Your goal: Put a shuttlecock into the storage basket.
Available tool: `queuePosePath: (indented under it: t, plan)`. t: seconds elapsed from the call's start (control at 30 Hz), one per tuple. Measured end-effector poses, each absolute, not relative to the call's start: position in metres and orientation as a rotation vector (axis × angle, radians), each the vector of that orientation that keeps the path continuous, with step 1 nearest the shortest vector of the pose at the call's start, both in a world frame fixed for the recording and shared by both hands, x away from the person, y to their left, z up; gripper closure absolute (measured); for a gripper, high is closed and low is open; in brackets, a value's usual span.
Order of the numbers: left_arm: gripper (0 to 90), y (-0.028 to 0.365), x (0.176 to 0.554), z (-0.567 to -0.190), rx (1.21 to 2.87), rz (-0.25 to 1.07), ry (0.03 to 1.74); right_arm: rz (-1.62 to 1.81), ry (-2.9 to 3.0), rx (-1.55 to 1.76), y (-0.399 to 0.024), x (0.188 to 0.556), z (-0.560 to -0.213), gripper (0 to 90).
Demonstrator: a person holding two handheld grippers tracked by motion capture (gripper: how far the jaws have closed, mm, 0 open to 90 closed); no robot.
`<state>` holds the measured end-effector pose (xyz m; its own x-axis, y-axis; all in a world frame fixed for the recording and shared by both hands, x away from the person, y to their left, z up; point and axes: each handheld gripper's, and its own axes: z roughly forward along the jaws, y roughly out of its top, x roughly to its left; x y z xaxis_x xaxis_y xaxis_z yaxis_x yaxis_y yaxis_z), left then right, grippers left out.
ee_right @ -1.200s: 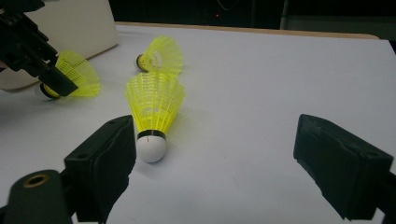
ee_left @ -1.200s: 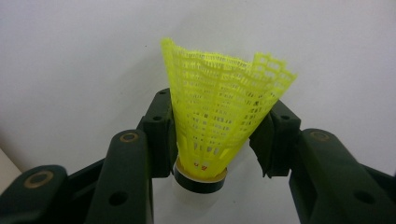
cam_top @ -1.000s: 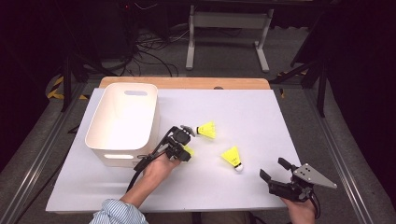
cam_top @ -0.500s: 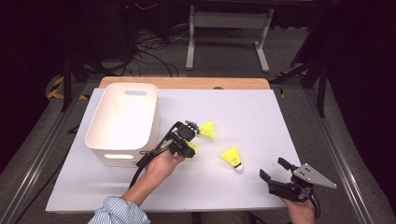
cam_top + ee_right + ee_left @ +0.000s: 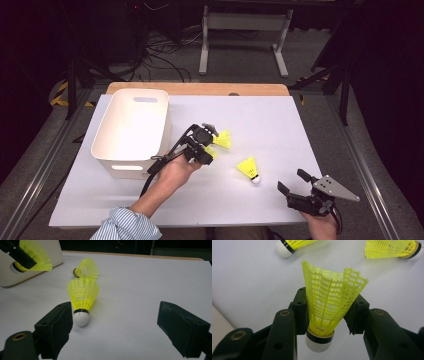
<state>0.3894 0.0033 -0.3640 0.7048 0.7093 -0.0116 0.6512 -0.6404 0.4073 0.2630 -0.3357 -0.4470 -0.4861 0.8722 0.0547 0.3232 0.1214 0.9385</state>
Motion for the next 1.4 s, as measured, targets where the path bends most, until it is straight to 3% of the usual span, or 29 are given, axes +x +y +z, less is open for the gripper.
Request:
queuePosePath:
  t: [1.4]
  plan:
    - [61.4,0.019,0.418,-0.322,2.486,0.225,1.103,1.371,1.869,1.163,-0.336,0.262,-0.447,13.7]
